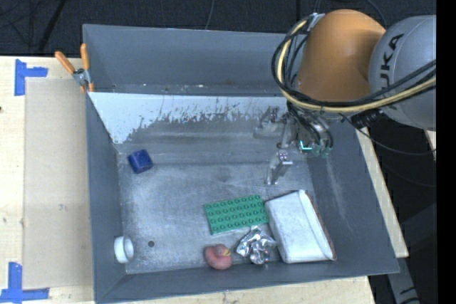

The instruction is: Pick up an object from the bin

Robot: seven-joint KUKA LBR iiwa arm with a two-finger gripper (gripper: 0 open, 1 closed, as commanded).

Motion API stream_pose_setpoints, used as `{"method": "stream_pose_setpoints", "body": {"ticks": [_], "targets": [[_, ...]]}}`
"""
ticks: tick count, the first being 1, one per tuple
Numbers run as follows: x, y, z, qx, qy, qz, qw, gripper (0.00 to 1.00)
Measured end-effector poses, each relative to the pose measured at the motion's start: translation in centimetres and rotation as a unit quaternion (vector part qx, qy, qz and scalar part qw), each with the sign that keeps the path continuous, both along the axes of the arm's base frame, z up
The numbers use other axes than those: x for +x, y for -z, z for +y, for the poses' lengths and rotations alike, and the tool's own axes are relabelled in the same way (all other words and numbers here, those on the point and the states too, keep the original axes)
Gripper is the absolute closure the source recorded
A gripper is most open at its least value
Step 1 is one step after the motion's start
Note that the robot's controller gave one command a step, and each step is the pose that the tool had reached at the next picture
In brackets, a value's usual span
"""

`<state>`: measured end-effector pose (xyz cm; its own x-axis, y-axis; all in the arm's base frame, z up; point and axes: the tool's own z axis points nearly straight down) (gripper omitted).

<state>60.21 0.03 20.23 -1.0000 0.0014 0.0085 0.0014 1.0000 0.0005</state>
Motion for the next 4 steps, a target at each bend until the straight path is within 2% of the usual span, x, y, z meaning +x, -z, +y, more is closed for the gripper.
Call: {"method": "stream_pose_setpoints", "body": {"ticks": [1,2,3,4], "targets": [[-6.0,12.9,1.5,0.000,-0.066,-0.0092,0.9977,0.00],[-5.9,10.1,3.8,0.001,-0.091,-0.0058,0.9958,0.00],[-5.6,10.3,2.7,0.000,-0.076,-0.0042,0.9971,0.00],[-5.4,12.9,2.4,0.001,-0.058,-0.0052,0.9983,0.00]]}}
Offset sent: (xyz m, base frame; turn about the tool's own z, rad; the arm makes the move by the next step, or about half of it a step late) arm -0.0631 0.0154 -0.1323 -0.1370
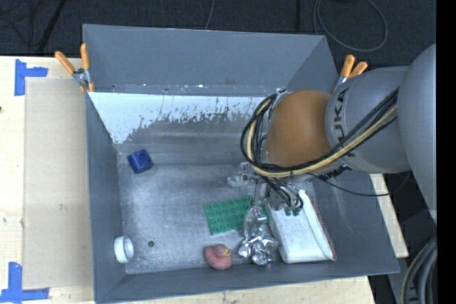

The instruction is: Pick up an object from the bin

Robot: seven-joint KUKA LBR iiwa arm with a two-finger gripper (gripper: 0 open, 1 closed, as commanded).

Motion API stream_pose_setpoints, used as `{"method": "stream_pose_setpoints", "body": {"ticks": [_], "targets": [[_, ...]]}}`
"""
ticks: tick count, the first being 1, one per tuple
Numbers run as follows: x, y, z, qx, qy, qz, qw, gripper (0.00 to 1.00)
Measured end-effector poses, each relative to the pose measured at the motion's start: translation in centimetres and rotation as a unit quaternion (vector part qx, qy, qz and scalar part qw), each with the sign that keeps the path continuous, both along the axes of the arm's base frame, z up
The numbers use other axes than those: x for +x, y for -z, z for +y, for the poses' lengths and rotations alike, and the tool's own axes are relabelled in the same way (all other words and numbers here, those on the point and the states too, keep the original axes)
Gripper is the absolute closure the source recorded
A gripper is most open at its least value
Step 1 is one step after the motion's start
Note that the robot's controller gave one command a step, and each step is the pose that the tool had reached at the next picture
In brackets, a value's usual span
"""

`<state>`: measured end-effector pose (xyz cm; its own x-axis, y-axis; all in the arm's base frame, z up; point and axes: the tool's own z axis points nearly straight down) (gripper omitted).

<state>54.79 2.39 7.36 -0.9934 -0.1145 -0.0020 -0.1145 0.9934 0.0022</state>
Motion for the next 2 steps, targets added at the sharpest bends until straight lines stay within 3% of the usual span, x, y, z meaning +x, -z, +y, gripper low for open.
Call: {"method": "stream_pose_setpoints", "body": {"ticks": [1,2], "targets": [[0.07,-0.16,0.08,0.000,-0.001,0.0006,1.0000,0.00],[0.32,-0.41,0.09,0.000,-0.001,-0.0032,1.0000,1.00]]}}
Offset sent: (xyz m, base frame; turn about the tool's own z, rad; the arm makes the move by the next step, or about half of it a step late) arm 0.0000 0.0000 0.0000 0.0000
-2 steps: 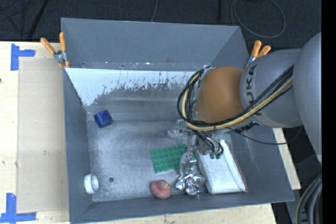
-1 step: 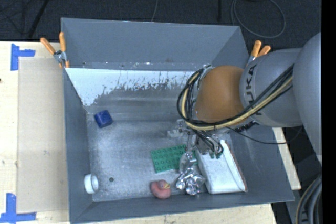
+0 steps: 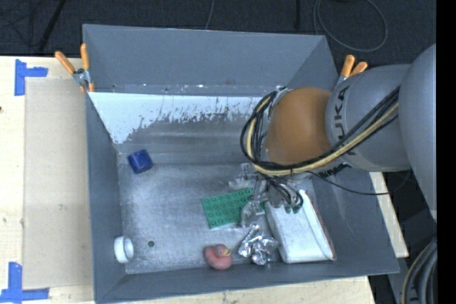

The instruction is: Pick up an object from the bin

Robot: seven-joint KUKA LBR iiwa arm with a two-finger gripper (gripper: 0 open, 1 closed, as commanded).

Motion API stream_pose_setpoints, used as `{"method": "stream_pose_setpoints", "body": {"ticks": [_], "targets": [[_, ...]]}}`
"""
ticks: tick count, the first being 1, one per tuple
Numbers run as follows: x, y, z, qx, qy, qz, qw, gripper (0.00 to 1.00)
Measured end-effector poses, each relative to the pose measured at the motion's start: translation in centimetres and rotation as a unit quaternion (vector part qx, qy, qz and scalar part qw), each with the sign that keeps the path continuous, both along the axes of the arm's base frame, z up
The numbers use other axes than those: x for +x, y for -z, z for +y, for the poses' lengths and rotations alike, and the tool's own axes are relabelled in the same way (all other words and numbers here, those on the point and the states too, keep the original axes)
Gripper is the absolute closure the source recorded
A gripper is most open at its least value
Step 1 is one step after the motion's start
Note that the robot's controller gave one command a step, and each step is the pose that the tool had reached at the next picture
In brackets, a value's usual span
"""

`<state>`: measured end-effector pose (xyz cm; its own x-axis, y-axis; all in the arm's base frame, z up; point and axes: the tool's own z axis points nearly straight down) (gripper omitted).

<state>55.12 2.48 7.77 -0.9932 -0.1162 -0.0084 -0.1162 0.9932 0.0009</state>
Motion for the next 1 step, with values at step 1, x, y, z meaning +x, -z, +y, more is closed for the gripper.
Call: {"method": "stream_pose_setpoints", "body": {"ticks": [1], "targets": [[0.14,-5.33,0.05,-0.001,-0.001,0.0018,1.0000,1.00]]}}
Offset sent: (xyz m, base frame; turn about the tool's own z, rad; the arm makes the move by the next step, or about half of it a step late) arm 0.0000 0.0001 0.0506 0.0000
